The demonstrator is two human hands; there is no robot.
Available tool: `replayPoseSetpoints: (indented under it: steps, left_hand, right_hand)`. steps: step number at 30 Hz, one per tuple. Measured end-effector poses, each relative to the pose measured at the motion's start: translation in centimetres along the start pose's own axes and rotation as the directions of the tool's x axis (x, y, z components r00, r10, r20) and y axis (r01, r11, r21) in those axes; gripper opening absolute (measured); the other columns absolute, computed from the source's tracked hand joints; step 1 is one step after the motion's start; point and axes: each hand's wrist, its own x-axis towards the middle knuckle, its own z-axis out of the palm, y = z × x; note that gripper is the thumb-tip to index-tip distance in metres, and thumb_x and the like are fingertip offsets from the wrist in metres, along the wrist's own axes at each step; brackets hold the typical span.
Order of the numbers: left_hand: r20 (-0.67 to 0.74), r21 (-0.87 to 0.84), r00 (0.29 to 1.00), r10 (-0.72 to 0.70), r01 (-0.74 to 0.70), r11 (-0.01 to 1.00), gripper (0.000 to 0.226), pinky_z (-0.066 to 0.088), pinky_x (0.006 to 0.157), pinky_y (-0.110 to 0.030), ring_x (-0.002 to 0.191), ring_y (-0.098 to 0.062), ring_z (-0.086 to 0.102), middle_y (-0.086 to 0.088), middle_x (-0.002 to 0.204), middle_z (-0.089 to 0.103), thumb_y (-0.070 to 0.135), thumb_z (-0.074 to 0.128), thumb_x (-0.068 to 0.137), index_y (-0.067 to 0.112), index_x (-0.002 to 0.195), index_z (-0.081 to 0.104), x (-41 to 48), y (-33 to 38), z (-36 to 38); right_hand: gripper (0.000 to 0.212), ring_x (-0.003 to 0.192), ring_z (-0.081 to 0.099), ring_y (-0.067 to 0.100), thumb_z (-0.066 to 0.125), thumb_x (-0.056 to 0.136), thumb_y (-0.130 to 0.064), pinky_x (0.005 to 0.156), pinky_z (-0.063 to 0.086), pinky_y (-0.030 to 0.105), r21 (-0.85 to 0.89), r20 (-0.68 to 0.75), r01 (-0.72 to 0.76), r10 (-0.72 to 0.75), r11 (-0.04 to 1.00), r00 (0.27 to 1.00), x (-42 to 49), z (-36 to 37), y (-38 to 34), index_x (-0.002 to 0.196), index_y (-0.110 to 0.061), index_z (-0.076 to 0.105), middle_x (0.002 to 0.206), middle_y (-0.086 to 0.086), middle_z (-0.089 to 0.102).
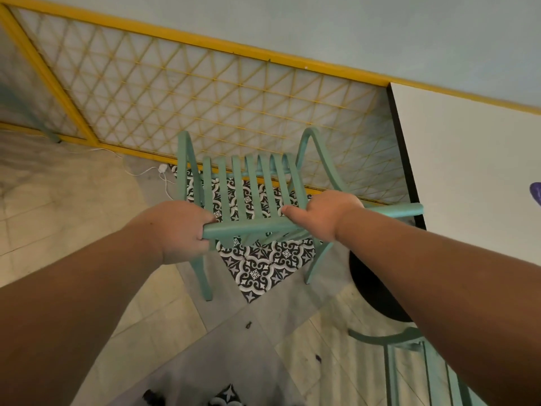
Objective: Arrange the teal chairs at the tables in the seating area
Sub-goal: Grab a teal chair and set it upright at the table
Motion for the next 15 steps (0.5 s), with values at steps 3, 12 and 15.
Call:
replayPoseSetpoints:
  steps: [3, 12, 15]
  left_hand:
    - [0.015, 0.046, 1.000, 0.007, -0.008, 0.999, 0.015, 0.051, 0.071, -0.033, 0.081, -0.016, 0.061, 0.006, 0.083, 0.064, 0.037, 0.055, 0.089, 0.027, 0.095, 0.064, 0.2, -1.4, -0.3]
    - [0.000, 0.141, 1.000, 0.011, -0.010, 0.990, 0.015, 0.042, 0.062, -0.031, 0.074, -0.015, 0.058, 0.006, 0.076, 0.061, 0.039, 0.057, 0.087, 0.026, 0.085, 0.062, 1.3, -5.7, -1.0]
    - [-0.016, 0.170, 1.000, 0.017, -0.014, 0.985, 0.018, 0.045, 0.063, -0.032, 0.076, -0.015, 0.060, 0.005, 0.078, 0.062, 0.043, 0.056, 0.086, 0.026, 0.086, 0.064, 1.6, -6.9, -1.0]
  right_hand:
    - [0.103, 0.071, 0.067, 0.023, 0.004, 0.083, -0.090, 0.077, 0.058, 0.042, 0.033, 0.051, 0.061, -0.062, 0.998, 0.997, 0.7, -0.7, -0.7, 0.067, -0.011, 0.068, 0.067, 0.005, 0.062]
    - [0.115, 0.079, 0.068, 0.025, 0.003, 0.080, -0.092, 0.085, 0.056, 0.045, 0.100, 0.104, 0.122, -0.132, 0.988, 0.986, 2.2, -1.4, -2.9, 0.085, -0.004, 0.076, 0.070, 0.009, 0.063]
    - [0.113, 0.076, 0.069, 0.026, 0.002, 0.080, -0.091, 0.076, 0.055, 0.040, 0.119, 0.102, 0.108, -0.120, 0.987, 0.988, 2.4, -1.5, -3.8, 0.083, -0.005, 0.075, 0.067, 0.007, 0.058]
